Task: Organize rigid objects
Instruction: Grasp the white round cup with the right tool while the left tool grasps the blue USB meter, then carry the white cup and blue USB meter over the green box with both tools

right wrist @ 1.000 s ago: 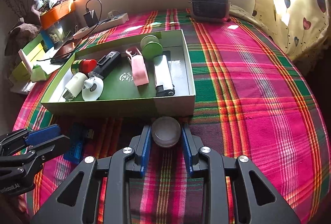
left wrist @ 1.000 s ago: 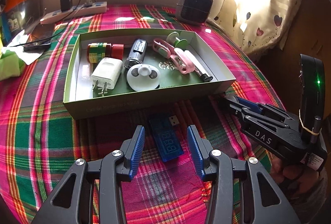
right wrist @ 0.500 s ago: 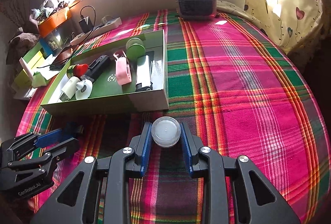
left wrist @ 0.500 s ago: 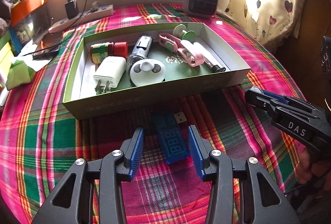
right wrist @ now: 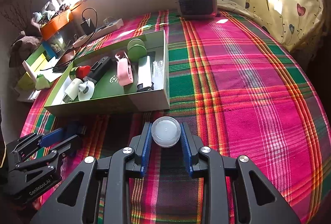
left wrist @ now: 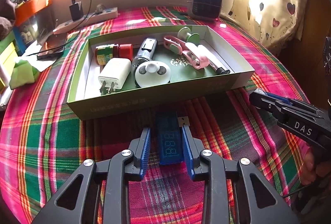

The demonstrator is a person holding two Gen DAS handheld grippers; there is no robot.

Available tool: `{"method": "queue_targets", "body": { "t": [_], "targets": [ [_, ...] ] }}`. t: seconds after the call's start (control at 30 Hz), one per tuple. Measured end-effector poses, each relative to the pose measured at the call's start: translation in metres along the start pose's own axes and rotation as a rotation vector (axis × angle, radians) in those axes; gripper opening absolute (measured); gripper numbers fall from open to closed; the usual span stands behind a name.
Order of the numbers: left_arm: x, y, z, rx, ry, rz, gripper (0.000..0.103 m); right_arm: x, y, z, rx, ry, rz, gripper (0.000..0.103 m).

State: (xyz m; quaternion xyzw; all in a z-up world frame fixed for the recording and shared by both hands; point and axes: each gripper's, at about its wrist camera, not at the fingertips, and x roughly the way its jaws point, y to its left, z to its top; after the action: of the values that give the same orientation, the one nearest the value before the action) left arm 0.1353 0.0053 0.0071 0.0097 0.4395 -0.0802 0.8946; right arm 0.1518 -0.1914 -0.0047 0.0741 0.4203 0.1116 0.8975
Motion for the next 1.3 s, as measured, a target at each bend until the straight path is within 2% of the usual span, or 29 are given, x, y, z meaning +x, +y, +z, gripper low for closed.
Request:
{"method": "queue_targets", "body": {
  "t": [0.1,1.3],
  "targets": [
    [-0.0008,0.0010,-0.0008,-0.006,-0.004,-0.002,0.021,-0.0001,0.0000,0.0000,0.001,0.000,0.001,0.029],
    [-0.0073,0.0036,-0.0024,-0.016,-0.026,-0.048,0.021,-0.0010,0.0091,-0.0009,-0.040,0.006,-0.038,0.029]
  ]
}}
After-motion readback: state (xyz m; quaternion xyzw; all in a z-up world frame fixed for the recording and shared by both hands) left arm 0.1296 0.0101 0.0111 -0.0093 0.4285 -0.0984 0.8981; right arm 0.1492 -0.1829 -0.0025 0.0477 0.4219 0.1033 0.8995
